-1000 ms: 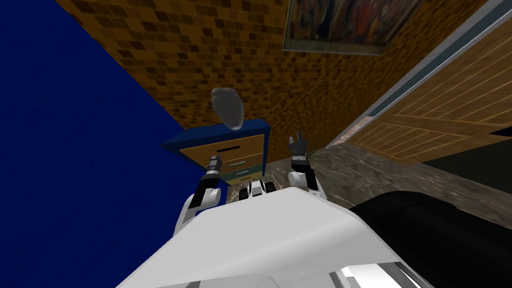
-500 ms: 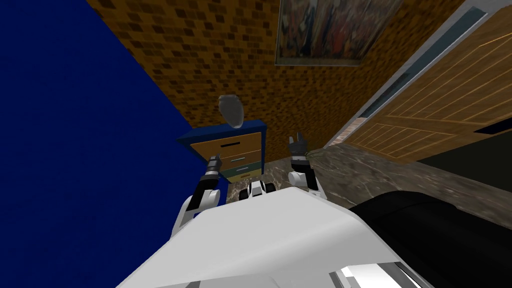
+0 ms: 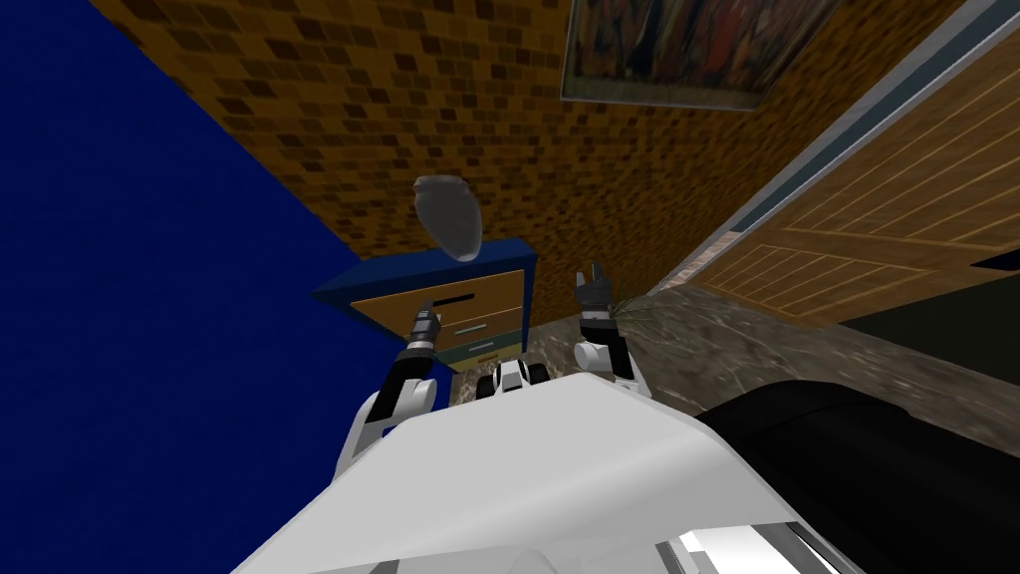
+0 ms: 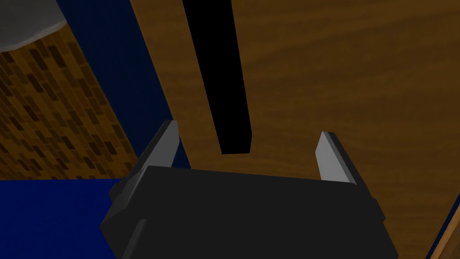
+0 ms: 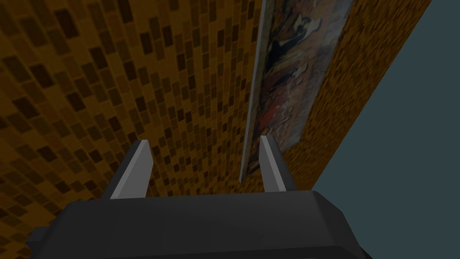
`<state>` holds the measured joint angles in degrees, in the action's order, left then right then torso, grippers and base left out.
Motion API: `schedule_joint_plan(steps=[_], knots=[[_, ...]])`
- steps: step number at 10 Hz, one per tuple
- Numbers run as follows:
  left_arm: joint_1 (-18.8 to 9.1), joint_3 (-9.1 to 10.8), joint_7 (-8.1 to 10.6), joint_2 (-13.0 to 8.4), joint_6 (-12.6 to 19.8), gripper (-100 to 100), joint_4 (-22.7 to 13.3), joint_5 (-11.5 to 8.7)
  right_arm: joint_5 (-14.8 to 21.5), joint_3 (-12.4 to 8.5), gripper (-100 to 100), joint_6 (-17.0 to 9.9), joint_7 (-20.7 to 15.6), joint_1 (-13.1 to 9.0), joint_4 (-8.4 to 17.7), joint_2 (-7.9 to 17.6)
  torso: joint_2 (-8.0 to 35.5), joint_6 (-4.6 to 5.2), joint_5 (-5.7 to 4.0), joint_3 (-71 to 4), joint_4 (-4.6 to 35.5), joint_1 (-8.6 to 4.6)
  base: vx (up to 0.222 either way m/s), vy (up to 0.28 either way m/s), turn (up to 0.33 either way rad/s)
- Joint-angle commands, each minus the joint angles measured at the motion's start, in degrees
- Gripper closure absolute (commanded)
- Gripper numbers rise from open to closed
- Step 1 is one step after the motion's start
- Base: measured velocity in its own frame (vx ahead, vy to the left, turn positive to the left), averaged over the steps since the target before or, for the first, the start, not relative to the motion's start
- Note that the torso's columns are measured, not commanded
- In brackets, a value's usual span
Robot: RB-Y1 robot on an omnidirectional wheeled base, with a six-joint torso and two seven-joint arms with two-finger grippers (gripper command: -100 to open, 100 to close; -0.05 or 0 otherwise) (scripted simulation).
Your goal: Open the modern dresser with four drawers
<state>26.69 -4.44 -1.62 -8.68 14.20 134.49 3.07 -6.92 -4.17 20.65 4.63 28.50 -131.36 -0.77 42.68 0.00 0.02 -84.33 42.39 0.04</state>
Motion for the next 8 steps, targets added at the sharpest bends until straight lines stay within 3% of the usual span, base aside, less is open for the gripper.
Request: schedule_joint_plan(steps=[1, 2, 8], knots=[[0.19, -0.02, -0.03, 0.05, 0.61, -100, 0.90, 0.06, 0.00, 0.00, 0, 0.00, 0.00, 0.00, 0.00, 0.00, -0.23, 0.01, -0.02, -0.11, -0.04, -0.04, 0.077, 0.007, -0.006], [0.20, -0.02, -0.03, 0.06, 0.81, 100, 1.04, 0.07, 0.00, 0.00, 0, 0.00, 0.00, 0.00, 0.00, 0.00, -0.22, 0.00, -0.02, -0.14, -0.07, -0.06, 0.011, 0.001, 0.002], [2.41, -1.02, 0.05, -0.66, 1.02, 100, 3.17, -0.18, 0.00, 0.01, 0, -0.01, 0.00, -0.02, 0.01, 0.00, -0.68, -0.06, -0.04, -0.41, -0.08, 0.07, -0.155, -0.012, 0.018]])
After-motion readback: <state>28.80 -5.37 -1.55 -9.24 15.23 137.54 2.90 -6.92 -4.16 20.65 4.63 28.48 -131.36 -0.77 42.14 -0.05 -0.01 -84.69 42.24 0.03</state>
